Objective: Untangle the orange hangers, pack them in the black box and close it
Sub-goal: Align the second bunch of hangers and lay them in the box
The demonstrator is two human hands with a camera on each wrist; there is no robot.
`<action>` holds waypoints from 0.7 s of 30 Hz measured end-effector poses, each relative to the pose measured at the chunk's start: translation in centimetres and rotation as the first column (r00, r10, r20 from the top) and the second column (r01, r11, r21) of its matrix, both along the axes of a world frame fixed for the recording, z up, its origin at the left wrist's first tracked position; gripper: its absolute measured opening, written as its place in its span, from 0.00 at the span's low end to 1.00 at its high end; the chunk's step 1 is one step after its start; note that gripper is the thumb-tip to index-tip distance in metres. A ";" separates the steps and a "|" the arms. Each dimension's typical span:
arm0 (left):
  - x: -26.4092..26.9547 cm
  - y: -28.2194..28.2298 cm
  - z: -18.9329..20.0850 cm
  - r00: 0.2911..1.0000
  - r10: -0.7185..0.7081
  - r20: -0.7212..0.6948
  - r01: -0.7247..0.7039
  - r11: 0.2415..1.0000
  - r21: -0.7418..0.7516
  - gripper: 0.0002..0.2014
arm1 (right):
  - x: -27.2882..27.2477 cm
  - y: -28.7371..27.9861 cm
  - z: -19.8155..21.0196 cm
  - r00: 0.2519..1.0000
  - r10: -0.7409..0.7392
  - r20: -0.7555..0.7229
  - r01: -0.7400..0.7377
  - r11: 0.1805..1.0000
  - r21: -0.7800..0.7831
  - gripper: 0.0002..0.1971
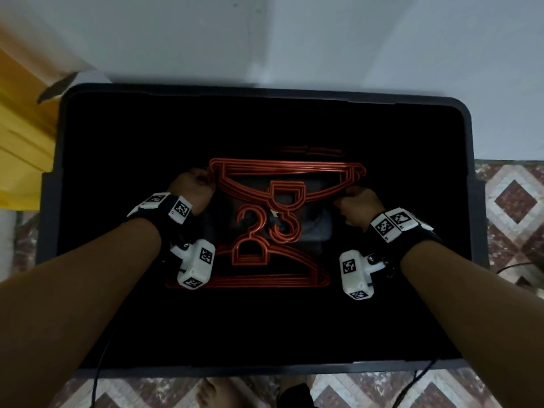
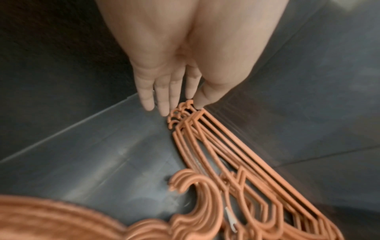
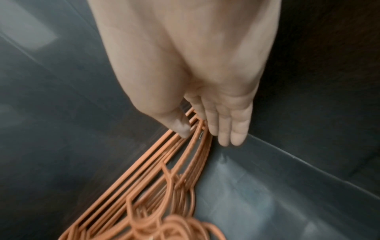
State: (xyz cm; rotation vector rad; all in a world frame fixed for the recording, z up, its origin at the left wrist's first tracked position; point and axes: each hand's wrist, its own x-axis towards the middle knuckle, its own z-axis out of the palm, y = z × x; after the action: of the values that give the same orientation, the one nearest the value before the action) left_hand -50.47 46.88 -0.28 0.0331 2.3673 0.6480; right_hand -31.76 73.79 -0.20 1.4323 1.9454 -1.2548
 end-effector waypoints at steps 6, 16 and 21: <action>1.9 -1.4 2.5 0.999 0.008 0.031 -0.008 1.000 0.001 0.15 | 0.6 -2.3 1.8 0.984 0.177 0.006 -0.177 0.983 -0.054 0.04; 4.0 -4.8 16.3 0.987 -0.157 -0.014 0.158 0.986 0.051 0.14 | 2.4 -2.9 12.3 0.967 0.242 -0.076 -0.243 0.970 -0.005 0.08; 5.8 -6.8 22.5 0.993 -0.109 -0.047 0.113 0.990 0.085 0.14 | 3.7 -3.4 18.0 0.955 0.265 -0.129 -0.264 0.964 0.024 0.13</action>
State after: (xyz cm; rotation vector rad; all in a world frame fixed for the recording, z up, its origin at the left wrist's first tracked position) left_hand -44.62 40.11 22.20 0.2177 2.3573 0.7028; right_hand -28.04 70.42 17.79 1.0692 2.1457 -1.2444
